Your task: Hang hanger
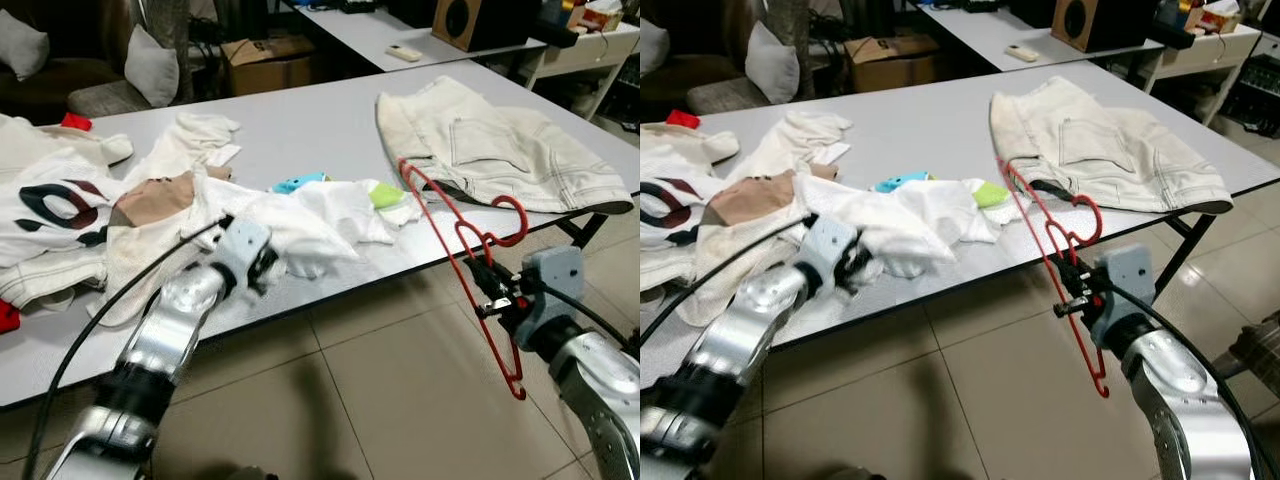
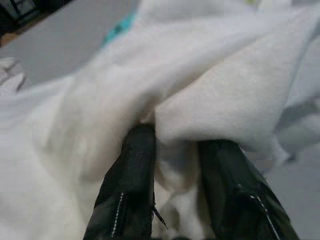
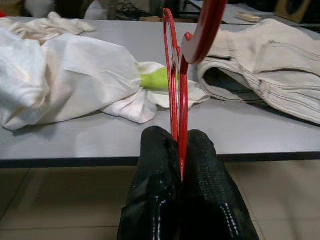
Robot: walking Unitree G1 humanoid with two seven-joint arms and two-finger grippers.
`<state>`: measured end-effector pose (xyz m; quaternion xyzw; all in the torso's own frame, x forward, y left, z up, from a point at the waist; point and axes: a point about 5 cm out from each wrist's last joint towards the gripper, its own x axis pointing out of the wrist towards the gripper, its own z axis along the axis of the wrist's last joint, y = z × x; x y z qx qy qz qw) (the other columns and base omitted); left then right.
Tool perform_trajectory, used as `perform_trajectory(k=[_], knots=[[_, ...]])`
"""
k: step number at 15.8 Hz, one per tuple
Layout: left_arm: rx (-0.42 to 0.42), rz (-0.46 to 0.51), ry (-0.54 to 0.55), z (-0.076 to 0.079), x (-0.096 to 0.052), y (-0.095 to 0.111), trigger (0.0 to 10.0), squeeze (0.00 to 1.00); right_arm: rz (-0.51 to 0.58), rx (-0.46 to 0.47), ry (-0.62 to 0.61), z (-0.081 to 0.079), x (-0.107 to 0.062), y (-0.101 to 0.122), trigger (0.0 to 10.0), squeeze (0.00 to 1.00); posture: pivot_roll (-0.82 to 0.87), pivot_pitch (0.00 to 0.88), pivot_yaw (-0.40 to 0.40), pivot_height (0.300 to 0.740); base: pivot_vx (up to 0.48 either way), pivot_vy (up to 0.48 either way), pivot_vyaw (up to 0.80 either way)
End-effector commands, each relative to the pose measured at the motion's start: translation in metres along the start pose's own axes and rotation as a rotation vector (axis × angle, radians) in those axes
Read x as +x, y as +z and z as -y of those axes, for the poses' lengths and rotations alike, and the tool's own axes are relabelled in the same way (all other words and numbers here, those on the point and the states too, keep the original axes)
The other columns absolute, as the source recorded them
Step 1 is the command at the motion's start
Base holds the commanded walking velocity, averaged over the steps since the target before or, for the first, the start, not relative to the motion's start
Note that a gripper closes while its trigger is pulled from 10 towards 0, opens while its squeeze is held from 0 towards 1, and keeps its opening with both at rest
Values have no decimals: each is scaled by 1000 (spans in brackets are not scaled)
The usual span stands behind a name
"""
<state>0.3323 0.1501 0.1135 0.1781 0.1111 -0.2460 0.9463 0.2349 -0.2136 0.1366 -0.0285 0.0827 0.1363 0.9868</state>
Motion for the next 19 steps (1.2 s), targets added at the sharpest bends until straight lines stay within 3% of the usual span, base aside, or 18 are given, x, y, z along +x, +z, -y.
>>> perform_trajectory(k=[1, 6, 8, 9, 10, 12, 14, 15, 16, 17, 18, 19], knots=[[-32, 42, 28, -5, 4, 9, 0, 0, 15, 1, -32, 4, -4, 4, 10000, 0, -161, 0, 44, 740, 0, 0, 0], [-174, 220, 74, -27, 18, 55, 0, 0, 28, 19, -97, 8, -12, 2, 10000, 0, -196, 0, 89, 740, 0, 0, 0], [-237, 351, 76, -45, 21, 96, 0, 0, 46, 27, -95, 5, -14, 2, 10000, 0, -208, 0, 108, 740, 0, 0, 0], [-243, 452, 78, -59, 18, 131, 0, 0, 53, 26, -88, 4, -14, 3, 10000, 0, -209, 0, 111, 740, 0, 0, 0], [-244, 576, 81, -74, 9, 171, 0, 0, 69, 29, -85, 2, -14, 5, 10000, 0, -211, 0, 116, 740, 0, 0, 0], [-226, 750, 58, -93, -11, 226, 0, 0, 85, 34, -81, -1, -15, 7, 10000, 0, -214, 0, 131, 740, 0, 0, 0], [-103, 695, 20, -87, -6, 221, 0, 0, 77, 30, -62, -5, -17, 5, 10000, 0, -217, 0, 137, 740, 0, 0, 0], [-66, 566, -39, -73, 7, 186, 0, 0, 57, 16, -29, -11, -21, 2, 10000, 0, -225, 0, 145, 740, 0, 0, 0], [-47, 501, -70, -66, 10, 167, 0, 0, 49, 11, -26, -11, -23, 1, 10000, 0, -226, 0, 145, 740, 0, 0, 0], [-50, 479, -81, -64, 12, 160, 4745, 0, 47, 8, -26, -11, -24, 1, 10000, 0, -226, 0, 145, 740, 0, 0, 0], [-54, 457, -86, -63, 13, 152, 4745, 0, 45, 6, -22, -11, -24, 1, 10000, 0, -225, 0, 144, 740, 0, 0, 0], [-123, 361, -58, -56, 8, 103, 10000, 0, 35, -10, 36, -19, -23, 2, 10000, 0, -221, 0, 135, 740, 0, 0, 0]])
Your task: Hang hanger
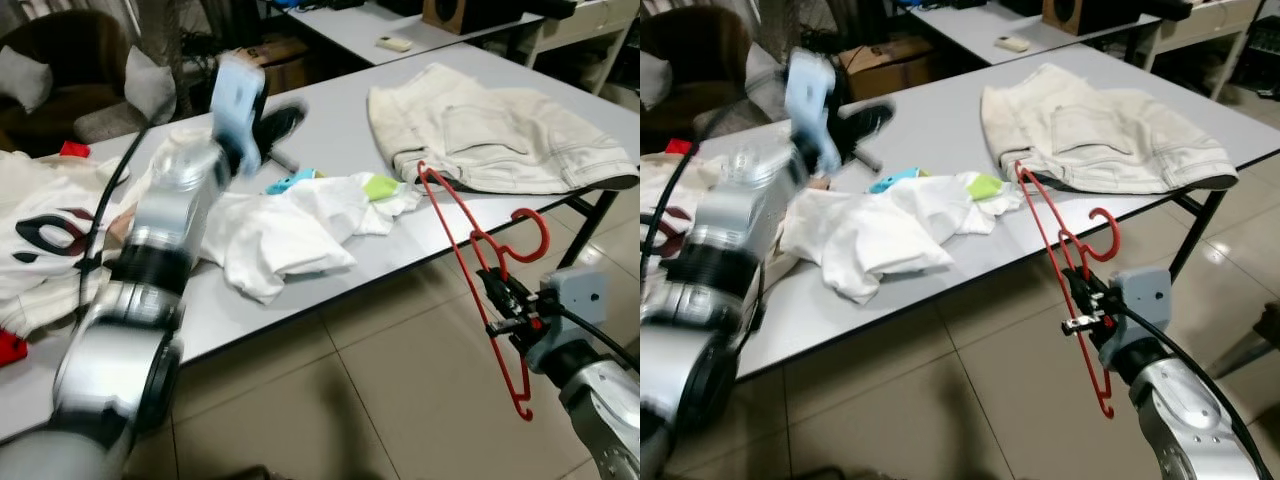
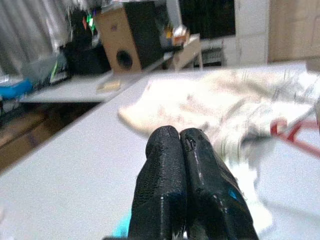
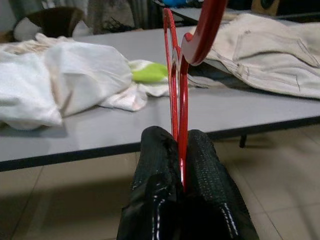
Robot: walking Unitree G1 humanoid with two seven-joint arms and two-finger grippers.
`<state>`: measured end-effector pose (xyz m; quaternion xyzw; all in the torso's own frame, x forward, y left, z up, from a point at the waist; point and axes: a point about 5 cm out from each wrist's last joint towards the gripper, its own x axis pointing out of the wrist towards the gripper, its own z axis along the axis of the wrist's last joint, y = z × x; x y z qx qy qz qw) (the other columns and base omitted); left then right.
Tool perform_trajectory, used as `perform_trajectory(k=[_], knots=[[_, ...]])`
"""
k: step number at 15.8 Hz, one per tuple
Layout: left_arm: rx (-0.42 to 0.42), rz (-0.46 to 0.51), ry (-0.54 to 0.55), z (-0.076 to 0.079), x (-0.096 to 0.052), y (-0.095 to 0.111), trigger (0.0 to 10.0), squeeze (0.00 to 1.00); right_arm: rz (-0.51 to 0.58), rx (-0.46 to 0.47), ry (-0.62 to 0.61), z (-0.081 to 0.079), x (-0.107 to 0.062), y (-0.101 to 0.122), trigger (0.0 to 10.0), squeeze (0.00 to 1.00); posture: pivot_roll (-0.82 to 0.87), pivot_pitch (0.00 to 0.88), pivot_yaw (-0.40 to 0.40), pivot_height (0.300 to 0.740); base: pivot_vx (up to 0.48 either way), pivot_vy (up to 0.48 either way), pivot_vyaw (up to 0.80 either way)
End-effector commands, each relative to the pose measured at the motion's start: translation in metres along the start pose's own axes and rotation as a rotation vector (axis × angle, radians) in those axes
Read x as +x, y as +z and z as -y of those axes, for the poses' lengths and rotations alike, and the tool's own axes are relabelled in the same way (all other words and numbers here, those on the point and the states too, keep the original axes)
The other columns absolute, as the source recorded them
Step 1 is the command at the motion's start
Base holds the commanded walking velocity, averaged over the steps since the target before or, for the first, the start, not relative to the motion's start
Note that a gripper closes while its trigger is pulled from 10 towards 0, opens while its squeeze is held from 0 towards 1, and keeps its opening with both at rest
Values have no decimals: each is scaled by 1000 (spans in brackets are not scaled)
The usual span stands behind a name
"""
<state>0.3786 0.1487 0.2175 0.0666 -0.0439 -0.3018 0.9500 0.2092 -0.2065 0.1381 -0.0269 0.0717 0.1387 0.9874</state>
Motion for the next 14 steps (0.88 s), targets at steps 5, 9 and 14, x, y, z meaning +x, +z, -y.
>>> perform_trajectory(k=[5, 9, 14], knots=[[-110, -86, 142, 24, -70, -71, 10000, 1000, 2, -73, 65, -14, 8, 7, 10000, 0, -188, 0, 83, 740, 0, 0, 0], [-52, -124, 210, 23, -76, -81, 10000, 1000, 83, -45, 17, -7, 36, 15, 10000, 0, -139, 0, 37, 740, 0, 0, 0], [-99, -267, -72, 61, -94, -91, 10000, 1000, -1, -42, 7, -5, 16, 5, 10000, 0, -171, 0, 60, 740, 0, 0, 0]])
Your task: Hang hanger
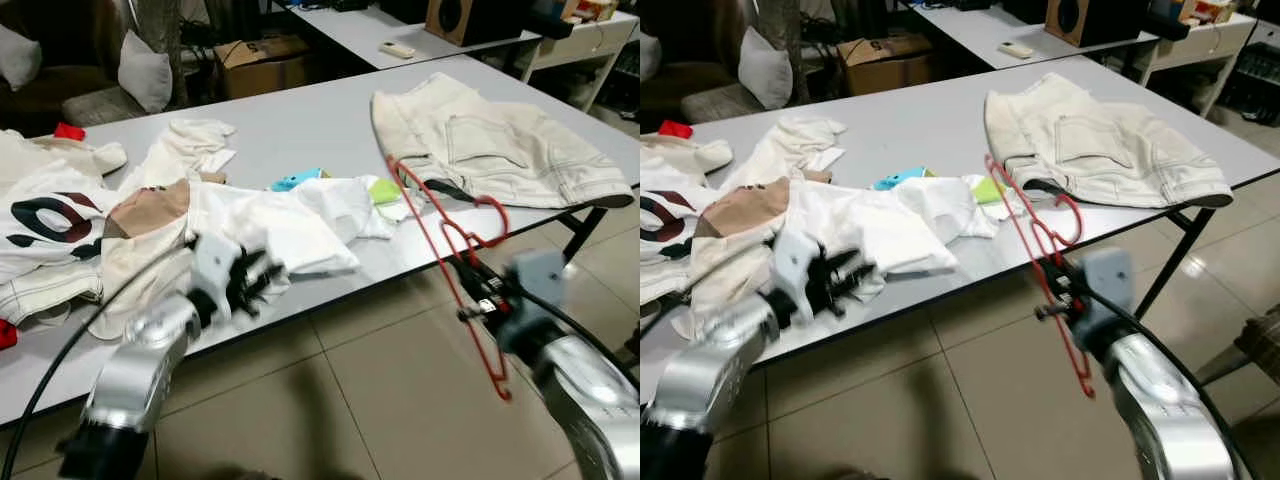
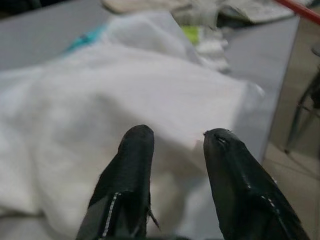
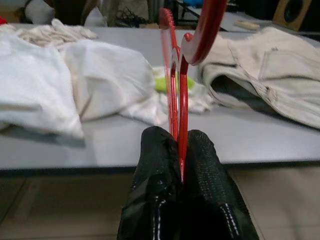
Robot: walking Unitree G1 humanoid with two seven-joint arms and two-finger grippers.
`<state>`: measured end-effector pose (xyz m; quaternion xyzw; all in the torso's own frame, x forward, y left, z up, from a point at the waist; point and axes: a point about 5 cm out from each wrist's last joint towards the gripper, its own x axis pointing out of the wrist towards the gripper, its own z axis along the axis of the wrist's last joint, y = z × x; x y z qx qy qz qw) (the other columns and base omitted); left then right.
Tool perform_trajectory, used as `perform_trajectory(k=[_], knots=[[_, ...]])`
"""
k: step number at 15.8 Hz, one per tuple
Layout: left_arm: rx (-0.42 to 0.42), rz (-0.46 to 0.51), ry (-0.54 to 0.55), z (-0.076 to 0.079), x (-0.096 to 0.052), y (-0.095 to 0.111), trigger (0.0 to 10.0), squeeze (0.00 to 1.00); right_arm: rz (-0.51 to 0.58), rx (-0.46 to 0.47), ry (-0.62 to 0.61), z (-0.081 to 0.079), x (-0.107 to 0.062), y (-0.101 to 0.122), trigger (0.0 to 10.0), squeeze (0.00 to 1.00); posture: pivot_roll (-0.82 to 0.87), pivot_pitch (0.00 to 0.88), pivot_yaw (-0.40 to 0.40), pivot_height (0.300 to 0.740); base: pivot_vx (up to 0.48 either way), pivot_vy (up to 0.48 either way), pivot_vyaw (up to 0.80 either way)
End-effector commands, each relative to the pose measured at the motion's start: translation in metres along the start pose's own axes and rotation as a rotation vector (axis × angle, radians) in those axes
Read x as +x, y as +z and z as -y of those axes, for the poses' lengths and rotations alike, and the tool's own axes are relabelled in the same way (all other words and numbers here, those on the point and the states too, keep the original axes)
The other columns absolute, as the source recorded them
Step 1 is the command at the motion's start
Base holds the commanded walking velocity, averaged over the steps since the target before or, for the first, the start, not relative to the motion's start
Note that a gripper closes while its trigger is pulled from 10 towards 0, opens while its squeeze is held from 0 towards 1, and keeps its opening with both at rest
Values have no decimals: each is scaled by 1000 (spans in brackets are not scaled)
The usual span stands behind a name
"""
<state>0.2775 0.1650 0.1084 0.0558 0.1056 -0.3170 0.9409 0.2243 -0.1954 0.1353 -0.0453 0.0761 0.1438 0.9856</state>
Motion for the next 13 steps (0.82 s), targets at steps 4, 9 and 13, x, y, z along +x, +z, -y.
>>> perform_trajectory(k=[4, 9, 13], knots=[[147, -145, 25, 5, 10, -21, 10000, 0, -17, -33, 10, -2, -9, -3, 10000, 0, -195, 0, 59, 740, 0, 0, 0], [267, -240, 40, 1, 16, -27, 3216, 0, -8, -18, 7, -4, -9, 0, 10000, 0, -206, 0, 63, 740, 0, 0, 0], [274, -227, 54, 1, 20, -28, 0, 0, -10, -24, 2, -2, -11, 0, 10000, 0, -212, 0, 67, 740, 0, 0, 0]])
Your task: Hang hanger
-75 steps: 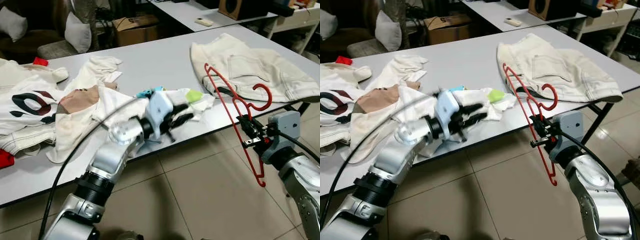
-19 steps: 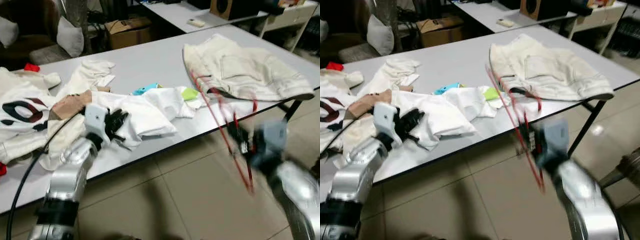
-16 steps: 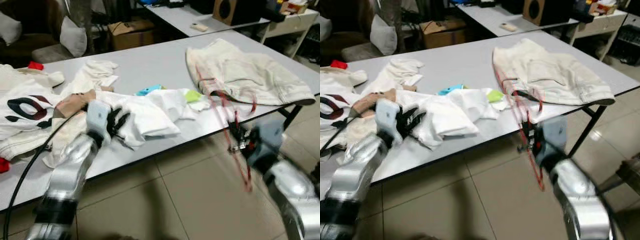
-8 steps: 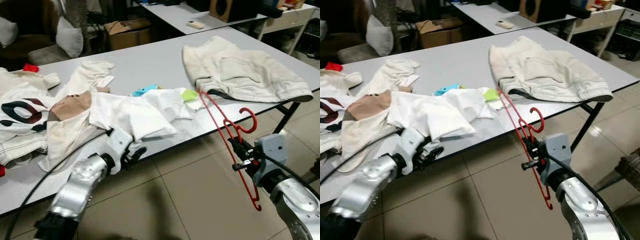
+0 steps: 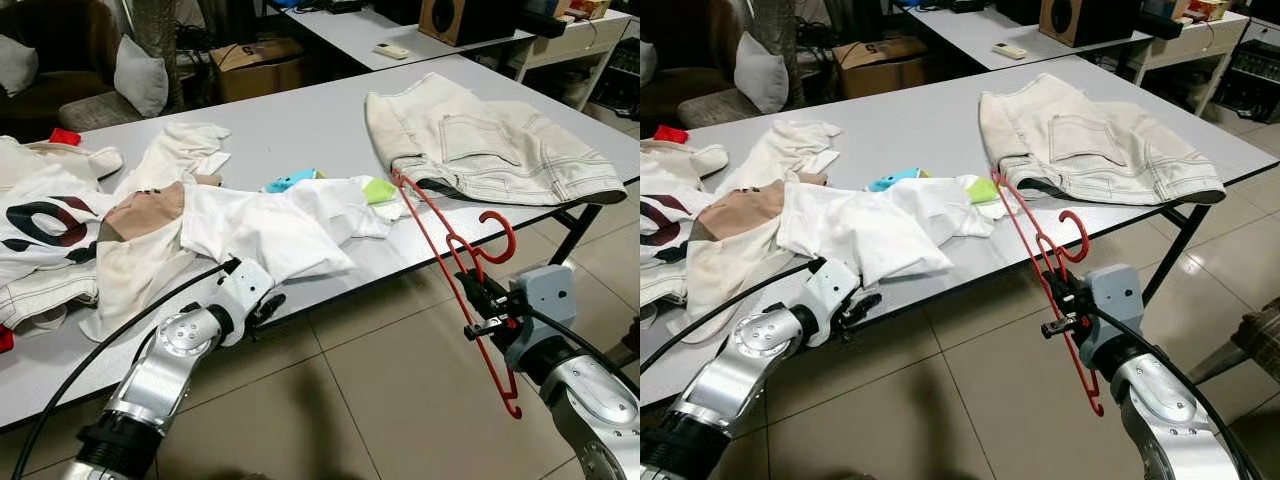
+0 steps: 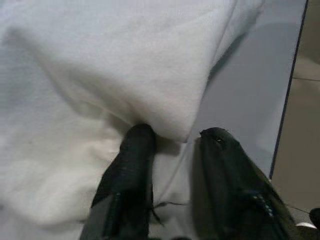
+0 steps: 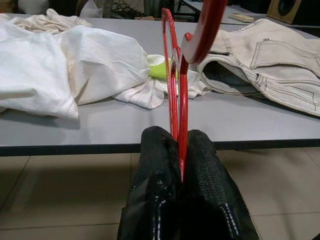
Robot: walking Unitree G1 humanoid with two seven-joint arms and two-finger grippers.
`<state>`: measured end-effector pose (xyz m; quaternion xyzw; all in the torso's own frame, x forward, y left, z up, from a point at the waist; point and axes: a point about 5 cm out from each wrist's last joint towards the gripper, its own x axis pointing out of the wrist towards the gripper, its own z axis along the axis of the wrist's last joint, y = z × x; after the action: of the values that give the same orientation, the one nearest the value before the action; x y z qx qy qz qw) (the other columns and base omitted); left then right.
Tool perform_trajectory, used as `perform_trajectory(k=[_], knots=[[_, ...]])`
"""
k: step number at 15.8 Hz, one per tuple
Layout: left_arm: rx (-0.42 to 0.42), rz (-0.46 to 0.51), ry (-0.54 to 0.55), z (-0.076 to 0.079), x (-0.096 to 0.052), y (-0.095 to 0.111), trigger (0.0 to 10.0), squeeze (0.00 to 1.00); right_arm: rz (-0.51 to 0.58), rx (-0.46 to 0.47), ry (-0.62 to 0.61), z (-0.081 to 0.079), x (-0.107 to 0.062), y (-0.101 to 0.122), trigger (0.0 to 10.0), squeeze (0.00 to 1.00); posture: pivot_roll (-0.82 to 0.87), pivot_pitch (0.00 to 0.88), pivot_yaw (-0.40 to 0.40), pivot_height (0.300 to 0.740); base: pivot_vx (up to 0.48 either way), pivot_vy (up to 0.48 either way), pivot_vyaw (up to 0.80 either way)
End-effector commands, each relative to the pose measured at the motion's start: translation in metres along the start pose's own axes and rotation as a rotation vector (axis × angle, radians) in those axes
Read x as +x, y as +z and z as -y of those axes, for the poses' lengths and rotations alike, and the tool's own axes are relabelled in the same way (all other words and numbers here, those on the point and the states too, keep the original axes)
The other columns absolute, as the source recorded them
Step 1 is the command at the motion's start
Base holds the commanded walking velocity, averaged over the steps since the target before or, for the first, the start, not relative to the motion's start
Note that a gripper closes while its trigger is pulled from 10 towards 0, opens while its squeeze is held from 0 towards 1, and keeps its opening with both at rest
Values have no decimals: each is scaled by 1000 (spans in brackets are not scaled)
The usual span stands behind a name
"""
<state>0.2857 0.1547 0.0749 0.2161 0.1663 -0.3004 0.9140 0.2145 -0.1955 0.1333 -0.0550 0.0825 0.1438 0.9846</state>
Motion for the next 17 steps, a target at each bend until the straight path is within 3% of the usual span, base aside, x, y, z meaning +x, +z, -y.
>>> perform_trajectory(k=[1, 5, 8, 11, 13, 14, 16, 17], knots=[[-2, 3, 16, -3, 0, 1, 0, 0, 5, -7, 0, 1, -2, 4, 10000, 0, -212, 0, 67, 740, 0, 0, 0], [-44, 5, 6, -3, 2, 1, 0, 0, 7, -6, 0, 1, 1, 3, 10000, 0, -201, 0, 67, 740, 0, 0, 0], [-164, 52, 11, -6, 3, 8, 0, 0, 9, -9, -4, 2, 2, 3, 10000, 0, -198, 0, 73, 740, 0, 0, 0], [-293, 149, 20, -19, 4, 29, 0, 0, 28, -20, -13, 7, 1, 8, 10000, 0, -206, 0, 81, 740, 0, 0, 0], [-383, 294, 10, -36, 5, 62, 0, 0, 69, -2, -11, 13, -3, 15, 10000, 0, -213, 0, 86, 740, 0, 0, 0], [-397, 319, 6, -39, 5, 68, 0, 0, 76, 4, -8, 13, -4, 16, 10000, 0, -213, 0, 86, 740, 0, 0, 0], [-530, 556, -28, -73, 6, 134, 0, 0, 94, -6, 80, 7, -9, 21, 10000, 0, -217, 0, 90, 740, 0, 0, 0], [-545, 654, -37, -90, 2, 167, 0, 0, 107, -2, 148, -1, -11, 24, 10000, 0, -218, 0, 95, 740, 0, 0, 0]])
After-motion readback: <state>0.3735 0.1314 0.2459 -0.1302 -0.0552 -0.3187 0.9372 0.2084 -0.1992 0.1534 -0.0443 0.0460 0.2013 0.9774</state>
